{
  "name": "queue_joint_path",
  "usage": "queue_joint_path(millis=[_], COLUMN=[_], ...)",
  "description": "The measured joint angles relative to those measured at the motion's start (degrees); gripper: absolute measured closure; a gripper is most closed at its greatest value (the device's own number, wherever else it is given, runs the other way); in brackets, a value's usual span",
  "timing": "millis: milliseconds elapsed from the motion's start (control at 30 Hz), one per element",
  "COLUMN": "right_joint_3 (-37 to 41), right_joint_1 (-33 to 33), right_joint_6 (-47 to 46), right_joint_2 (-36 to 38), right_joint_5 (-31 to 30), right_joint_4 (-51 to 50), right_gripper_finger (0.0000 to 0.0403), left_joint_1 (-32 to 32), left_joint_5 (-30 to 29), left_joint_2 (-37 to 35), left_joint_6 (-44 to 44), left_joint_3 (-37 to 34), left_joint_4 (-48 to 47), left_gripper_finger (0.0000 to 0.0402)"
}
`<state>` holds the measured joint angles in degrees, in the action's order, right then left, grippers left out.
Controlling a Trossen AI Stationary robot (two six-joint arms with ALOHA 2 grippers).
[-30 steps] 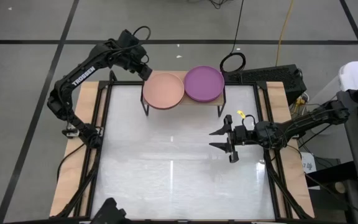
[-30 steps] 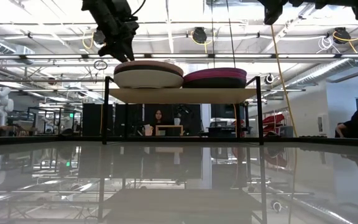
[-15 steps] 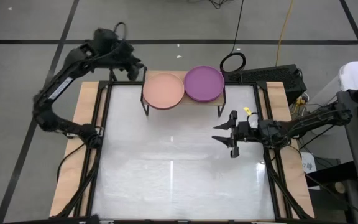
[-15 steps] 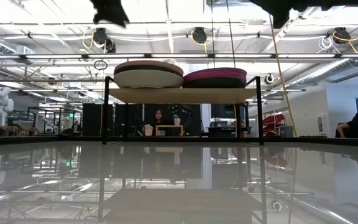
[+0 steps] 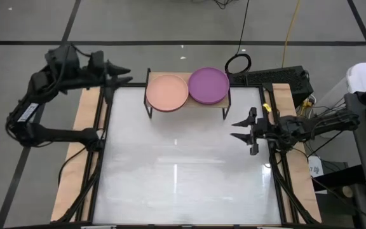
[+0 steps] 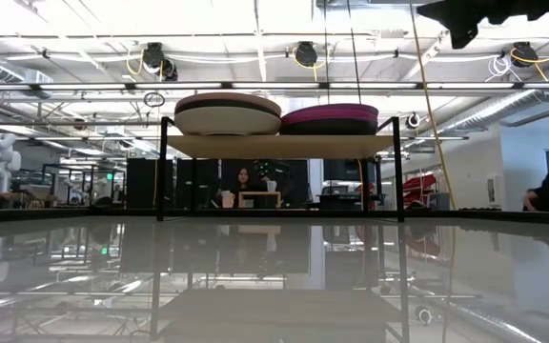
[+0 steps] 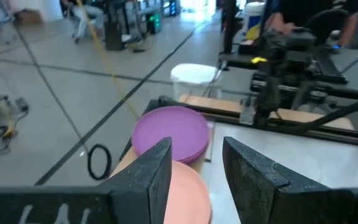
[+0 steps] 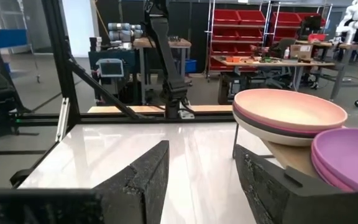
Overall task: Place and stack plates onto a shelf
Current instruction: Return to Home Position
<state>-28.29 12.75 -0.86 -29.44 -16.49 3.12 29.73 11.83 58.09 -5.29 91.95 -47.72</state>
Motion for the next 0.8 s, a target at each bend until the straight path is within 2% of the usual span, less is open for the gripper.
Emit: queue_joint_path(millis=[133,467,800], right_joint_3=[0.0,0.0,2.1], right_joint_1=[0.02,0.02,0.02], right_joint_6=[0.15,2.13,2.64], right_joint_2=[3.39,11.72,22.37], right_joint_5=[0.02,0.02,0.04], right_joint_4=[-3.41,-8.49,-10.59], right_gripper_finger=[0.0239,0.0239,0.0239], left_joint_1=[-2.8,-5.1,-5.11], left_joint_5=[-1.07,-1.41,-1.32], left_joint_2=[-5.99,-24.2,-40.06], left_joint_6=[0.14,2.89,6.44], left_joint_3=[-8.54,-35.79,-53.9], left_joint_4=[5.53,24.42,35.4], left_gripper_finger=[0.0252,0.0252,0.0252])
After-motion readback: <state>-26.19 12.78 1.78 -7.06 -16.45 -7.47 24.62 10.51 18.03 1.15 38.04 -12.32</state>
